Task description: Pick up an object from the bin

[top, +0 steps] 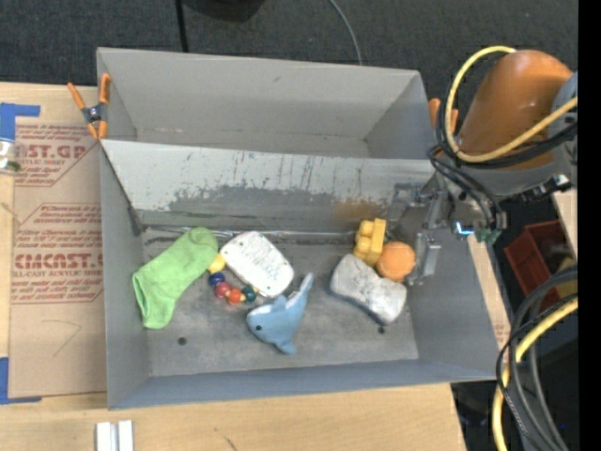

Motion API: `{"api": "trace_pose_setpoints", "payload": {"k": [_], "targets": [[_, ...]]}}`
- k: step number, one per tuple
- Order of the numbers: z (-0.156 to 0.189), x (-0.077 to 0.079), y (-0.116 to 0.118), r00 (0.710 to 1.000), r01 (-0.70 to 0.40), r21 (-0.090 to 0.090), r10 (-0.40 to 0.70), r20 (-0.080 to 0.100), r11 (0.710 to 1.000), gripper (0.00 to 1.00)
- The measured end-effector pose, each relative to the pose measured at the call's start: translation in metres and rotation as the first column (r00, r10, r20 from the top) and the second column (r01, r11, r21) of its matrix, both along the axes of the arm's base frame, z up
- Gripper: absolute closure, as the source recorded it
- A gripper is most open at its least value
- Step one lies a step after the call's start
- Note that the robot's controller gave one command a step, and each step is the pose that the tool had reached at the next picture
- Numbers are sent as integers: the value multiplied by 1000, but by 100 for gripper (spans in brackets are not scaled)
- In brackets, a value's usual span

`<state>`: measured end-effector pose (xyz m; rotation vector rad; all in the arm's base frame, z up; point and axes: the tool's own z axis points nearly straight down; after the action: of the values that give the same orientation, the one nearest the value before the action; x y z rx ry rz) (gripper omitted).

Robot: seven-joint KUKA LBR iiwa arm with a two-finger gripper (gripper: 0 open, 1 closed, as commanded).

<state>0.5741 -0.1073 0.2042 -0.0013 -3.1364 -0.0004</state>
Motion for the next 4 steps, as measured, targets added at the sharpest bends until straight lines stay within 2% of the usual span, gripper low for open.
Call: {"api": "trace_pose_setpoints", "payload": {"k": [1,2,3,4], "targets": [[5,1,0,1000,-1,-1,1,8,1000,0],[-35,-5,3,998,-56,-2,56,13,998,0],[-71,-9,5,993,-116,-1,116,7,993,0],[-99,-5,8,968,-250,-5,250,18,968,0]]}}
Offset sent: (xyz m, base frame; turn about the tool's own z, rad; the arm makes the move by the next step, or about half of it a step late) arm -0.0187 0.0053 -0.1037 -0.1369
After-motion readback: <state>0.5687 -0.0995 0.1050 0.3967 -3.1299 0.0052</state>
